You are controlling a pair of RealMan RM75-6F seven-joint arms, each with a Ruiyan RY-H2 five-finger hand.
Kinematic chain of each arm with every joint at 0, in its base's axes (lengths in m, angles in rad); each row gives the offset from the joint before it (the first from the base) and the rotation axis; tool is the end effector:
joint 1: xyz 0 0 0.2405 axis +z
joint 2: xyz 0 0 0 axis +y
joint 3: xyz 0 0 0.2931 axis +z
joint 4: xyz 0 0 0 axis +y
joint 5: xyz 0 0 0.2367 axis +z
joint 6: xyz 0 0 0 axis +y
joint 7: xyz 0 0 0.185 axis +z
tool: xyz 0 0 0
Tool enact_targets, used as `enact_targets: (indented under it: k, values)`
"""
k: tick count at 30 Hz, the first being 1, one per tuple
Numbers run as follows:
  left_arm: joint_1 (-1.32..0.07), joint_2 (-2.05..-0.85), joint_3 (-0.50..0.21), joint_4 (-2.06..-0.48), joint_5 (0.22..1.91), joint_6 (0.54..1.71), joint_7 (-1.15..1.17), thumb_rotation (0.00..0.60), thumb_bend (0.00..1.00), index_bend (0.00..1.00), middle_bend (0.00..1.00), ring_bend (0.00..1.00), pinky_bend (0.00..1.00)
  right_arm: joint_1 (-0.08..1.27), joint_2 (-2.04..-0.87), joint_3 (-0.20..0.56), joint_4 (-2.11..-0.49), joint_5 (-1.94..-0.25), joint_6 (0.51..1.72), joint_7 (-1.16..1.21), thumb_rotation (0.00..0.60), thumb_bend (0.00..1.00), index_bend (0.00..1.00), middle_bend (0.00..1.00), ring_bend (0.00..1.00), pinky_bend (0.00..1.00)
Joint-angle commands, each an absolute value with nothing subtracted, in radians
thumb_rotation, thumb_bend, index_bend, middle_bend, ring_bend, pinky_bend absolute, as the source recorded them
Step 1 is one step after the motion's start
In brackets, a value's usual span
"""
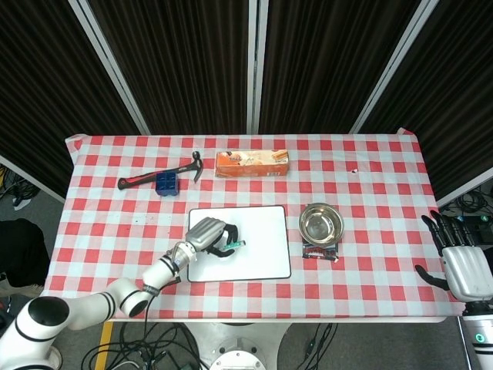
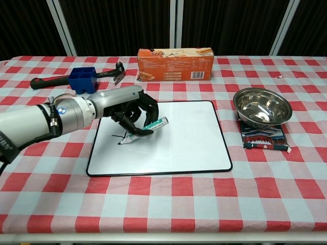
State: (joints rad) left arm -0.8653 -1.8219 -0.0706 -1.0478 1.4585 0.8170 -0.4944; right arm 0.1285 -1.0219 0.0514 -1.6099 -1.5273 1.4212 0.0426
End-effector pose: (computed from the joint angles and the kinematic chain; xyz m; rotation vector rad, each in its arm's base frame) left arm -0.1402 0.4042 -0.1683 -2.0450 -1.4336 -1.1529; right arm -0.3526 -0.2433 0.1749 1.4758 -0.8652 0.8709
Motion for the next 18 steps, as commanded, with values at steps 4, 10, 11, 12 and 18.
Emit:
enact_targets:
  k: [4, 10, 11, 12, 18]
  values:
    - [-0.813, -1.753, -0.07, -1.152, 1.442, 0.872, -0.455, 0.6, 0.37, 0.58, 0.6, 0.75, 0.93, 0.124, -1.024, 0.049, -1.601, -1.535, 1.431, 0.054, 0.6, 0.12, 0.0, 0.0, 0.0, 0.0]
    - [-0.835, -1.769, -0.105, -1.147, 1.43, 0.864, -0.434, 0.6, 0.37, 0.58, 0.6, 0.75, 0.93, 0.121, -1.022, 0.047, -1.602, -1.537, 1.436, 0.051, 0.6, 0.12, 0.0, 0.0, 0.0, 0.0]
    - [-0.842, -1.782, -0.113, -1.132, 1.426, 0.857, -0.434, 0.6, 0.37, 0.58, 0.6, 0.75, 0.93, 0.121, -1.02, 0.048, -1.604, -1.535, 1.436, 0.049, 0.6, 0.12, 0.0, 0.0, 0.0, 0.0]
    - [-0.848, -1.793, -0.118, -1.118, 1.423, 0.851, -0.434, 0.6, 0.37, 0.58, 0.6, 0.75, 0.93, 0.121, -1.019, 0.048, -1.606, -1.534, 1.435, 0.047, 0.6, 0.12, 0.0, 0.0, 0.0, 0.0]
    - [-0.881, -1.857, -0.143, -1.026, 1.405, 0.814, -0.448, 0.6, 0.37, 0.58, 0.6, 0.75, 0.93, 0.123, -1.014, 0.049, -1.614, -1.529, 1.429, 0.039, 0.6, 0.12, 0.0, 0.0, 0.0, 0.0]
